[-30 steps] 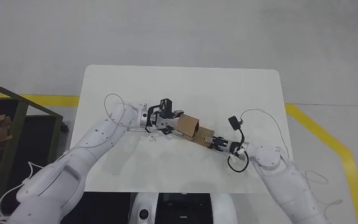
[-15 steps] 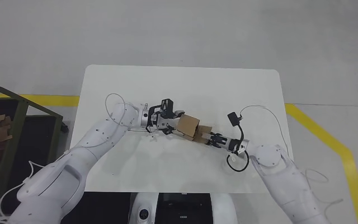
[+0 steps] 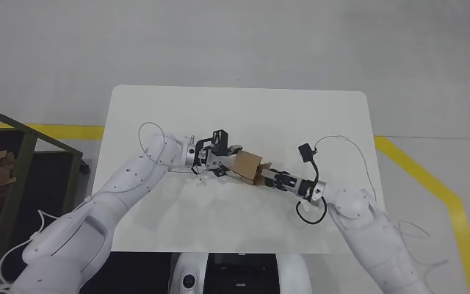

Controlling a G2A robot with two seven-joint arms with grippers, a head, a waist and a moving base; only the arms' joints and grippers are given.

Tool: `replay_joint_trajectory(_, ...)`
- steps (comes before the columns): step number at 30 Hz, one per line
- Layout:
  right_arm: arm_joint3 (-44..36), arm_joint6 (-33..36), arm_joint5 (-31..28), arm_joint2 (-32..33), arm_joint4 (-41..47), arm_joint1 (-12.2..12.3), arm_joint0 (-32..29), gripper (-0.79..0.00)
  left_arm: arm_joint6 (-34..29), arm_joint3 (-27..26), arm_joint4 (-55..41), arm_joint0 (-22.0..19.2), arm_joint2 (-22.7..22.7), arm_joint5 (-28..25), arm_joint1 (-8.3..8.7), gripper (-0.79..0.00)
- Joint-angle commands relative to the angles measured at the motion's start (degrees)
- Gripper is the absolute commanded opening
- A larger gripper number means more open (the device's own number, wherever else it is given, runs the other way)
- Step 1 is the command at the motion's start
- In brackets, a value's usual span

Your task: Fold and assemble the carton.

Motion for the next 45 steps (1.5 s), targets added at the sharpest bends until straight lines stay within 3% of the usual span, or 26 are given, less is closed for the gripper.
replay_joint_trajectory(1,0.69,0.39,-0.51,-0.61,0.56,-0.16,0.61,-0.48,-0.09,0.07,-0.13,-0.08,0.08,0.0,0.01,-0.222)
replay_joint_trajectory(11,4.81,2.8,-4.28,-2.02,6.74,-0.81,2.59,-0.502,-0.57,0.17,-0.65,-0.19,0.3,0.0,0.07,-0.222)
replay_joint_trajectory(19,8.99,3.67,-4.42,-2.75,10.21,-1.26,4.18,-0.57,-0.74,0.17,-0.92,-0.23,0.47,0.0,0.1,-0.219)
replay_joint_trajectory(45,9.92,0.97,-2.52,-3.29,7.26,-1.47,4.88,-0.613,-0.73,-0.47,-0.83,0.07,0.18,0.0,0.29,-0.237)
